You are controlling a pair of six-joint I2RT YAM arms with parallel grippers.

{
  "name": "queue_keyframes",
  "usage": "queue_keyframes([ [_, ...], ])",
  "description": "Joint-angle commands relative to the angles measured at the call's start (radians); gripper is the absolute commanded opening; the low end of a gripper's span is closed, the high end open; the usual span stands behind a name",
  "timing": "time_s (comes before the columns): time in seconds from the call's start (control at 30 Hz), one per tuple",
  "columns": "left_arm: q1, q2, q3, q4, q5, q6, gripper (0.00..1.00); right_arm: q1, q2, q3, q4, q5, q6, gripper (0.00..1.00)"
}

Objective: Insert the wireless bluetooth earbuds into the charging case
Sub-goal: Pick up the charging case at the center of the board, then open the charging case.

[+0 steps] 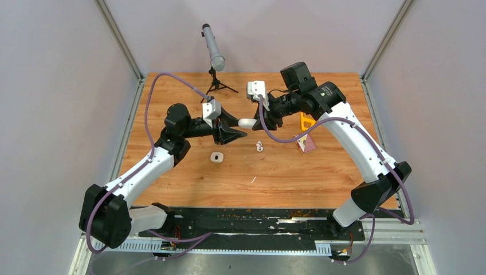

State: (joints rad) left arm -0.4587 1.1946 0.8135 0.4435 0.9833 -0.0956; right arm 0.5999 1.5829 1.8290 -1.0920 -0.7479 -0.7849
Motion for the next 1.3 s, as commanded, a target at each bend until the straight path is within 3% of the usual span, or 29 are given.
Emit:
queue_keyframes([
  [0.0,-0.005,0.028,0.016,0.133,0.006,-0.096,0.50,-0.002,-0.025,0.005,0.041,0.001,0.020,0.06],
  [0.47,-0.005,0.053,0.023,0.171,0.000,-0.138,0.45,0.001,-0.013,0.003,0.041,0.016,0.009,0.08],
  [0.7,-0.005,0.060,0.021,0.175,-0.013,-0.147,0.36,0.004,-0.009,0.005,0.052,0.023,0.026,0.09],
  [1.27,-0.008,0.060,0.019,0.187,-0.023,-0.135,0.41,0.011,0.014,0.018,0.072,0.065,0.087,0.10],
])
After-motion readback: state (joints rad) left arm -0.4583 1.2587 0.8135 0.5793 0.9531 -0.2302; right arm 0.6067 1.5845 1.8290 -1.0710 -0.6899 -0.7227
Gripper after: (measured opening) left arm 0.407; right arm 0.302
